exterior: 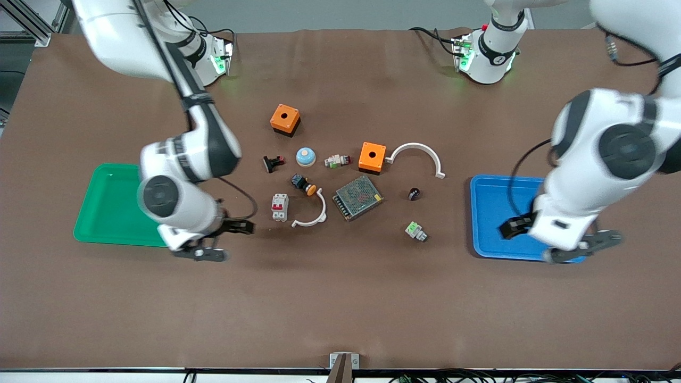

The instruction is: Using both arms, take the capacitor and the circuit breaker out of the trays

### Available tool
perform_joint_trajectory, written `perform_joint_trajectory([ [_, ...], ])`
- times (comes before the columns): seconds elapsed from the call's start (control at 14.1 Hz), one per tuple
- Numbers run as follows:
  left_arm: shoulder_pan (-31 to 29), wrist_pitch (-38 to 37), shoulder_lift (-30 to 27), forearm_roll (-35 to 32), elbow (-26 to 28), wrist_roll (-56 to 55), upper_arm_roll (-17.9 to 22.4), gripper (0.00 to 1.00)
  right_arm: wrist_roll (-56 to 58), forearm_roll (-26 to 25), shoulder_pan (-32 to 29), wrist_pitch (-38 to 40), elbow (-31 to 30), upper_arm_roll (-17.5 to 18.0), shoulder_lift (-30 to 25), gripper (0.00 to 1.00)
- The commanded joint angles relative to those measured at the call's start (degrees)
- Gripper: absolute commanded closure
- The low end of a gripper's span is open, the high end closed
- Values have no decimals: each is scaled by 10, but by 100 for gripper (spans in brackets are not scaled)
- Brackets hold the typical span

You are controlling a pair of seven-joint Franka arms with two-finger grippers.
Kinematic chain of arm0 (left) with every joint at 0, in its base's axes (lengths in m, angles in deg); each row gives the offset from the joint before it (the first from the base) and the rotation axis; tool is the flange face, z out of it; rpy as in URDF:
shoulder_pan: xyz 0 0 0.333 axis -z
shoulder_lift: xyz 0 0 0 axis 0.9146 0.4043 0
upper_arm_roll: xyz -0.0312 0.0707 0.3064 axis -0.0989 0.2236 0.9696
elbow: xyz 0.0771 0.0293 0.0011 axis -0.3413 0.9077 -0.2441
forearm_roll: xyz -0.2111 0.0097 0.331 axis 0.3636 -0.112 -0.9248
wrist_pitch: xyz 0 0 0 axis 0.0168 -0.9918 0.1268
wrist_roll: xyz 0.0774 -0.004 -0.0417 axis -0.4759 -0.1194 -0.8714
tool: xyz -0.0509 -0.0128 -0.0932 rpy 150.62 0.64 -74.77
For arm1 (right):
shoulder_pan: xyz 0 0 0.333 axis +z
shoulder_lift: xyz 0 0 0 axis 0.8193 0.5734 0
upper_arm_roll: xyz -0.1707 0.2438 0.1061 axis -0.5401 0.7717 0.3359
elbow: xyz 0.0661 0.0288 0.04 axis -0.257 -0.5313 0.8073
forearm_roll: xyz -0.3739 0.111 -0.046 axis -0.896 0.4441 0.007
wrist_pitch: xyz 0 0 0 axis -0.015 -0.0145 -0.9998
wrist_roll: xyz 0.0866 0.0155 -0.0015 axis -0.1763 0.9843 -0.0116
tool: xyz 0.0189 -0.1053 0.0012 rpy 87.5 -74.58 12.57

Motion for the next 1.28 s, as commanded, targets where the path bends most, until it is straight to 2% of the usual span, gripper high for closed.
perform_joint_trajectory([
  [0.0, -21, -55, -61, -2, 10, 60, -7, 0, 96, -1, -71, 76, -15, 9, -62, 0],
  [0.14, -16, -88, -106, 4, 11, 120, 6, 0, 159, -3, -120, 117, -15, 8, -91, 0],
  [0.28, 16, -99, -163, 29, 44, 183, 54, 0, 216, -18, -165, 151, -14, 10, -109, 0],
  [0.5, 35, -100, -244, 126, 111, 242, 134, 0, 252, -21, -204, 160, -12, 9, -119, 0],
  [0.71, 35, -97, -285, 136, 159, 246, 138, 0, 251, -17, -220, 189, 30, 10, -112, 0],
  [1.21, 30, -98, -314, 151, 184, 243, 135, 0, 244, -11, -217, 198, 45, 10, -114, 0],
])
